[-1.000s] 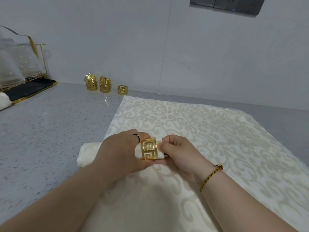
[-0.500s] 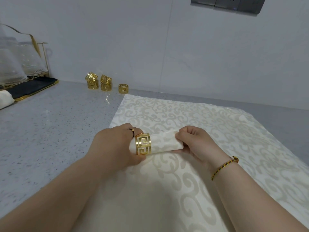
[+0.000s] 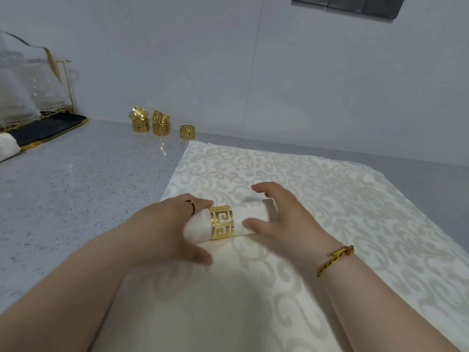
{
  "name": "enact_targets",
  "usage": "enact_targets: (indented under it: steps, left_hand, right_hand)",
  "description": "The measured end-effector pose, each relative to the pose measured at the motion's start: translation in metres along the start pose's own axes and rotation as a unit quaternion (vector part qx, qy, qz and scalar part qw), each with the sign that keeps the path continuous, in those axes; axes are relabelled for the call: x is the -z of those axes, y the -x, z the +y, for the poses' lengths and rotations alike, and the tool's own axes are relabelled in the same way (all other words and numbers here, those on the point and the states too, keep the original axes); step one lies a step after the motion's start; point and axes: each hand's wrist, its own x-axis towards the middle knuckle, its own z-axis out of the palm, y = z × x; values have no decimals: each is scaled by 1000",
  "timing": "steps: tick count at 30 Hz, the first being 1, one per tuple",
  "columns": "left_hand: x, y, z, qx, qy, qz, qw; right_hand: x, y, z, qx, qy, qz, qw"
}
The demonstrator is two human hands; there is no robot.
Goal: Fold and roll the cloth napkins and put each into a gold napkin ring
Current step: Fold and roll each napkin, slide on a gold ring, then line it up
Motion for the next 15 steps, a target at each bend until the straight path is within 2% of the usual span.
enact_targets:
  steps: [2, 5, 10, 12, 15]
  left_hand:
    - [4, 3, -9, 6, 7, -12, 1000]
    - [6, 0, -11, 24, 4, -2, 1000]
    - [6, -5, -7, 35, -31, 16, 999]
    - [5, -5, -5, 31, -37, 14, 999]
    - [6, -1, -6, 22, -44, 3, 999]
  right_hand:
    - [-6, 1, -1, 61, 78, -19, 995]
    - [-9, -1, 3, 86, 142, -10, 986]
    - [-20, -1, 3, 141, 170, 47, 974]
    - [-28, -2, 1, 175, 183, 55, 966]
    - [-32, -4, -6, 181, 164, 50, 968]
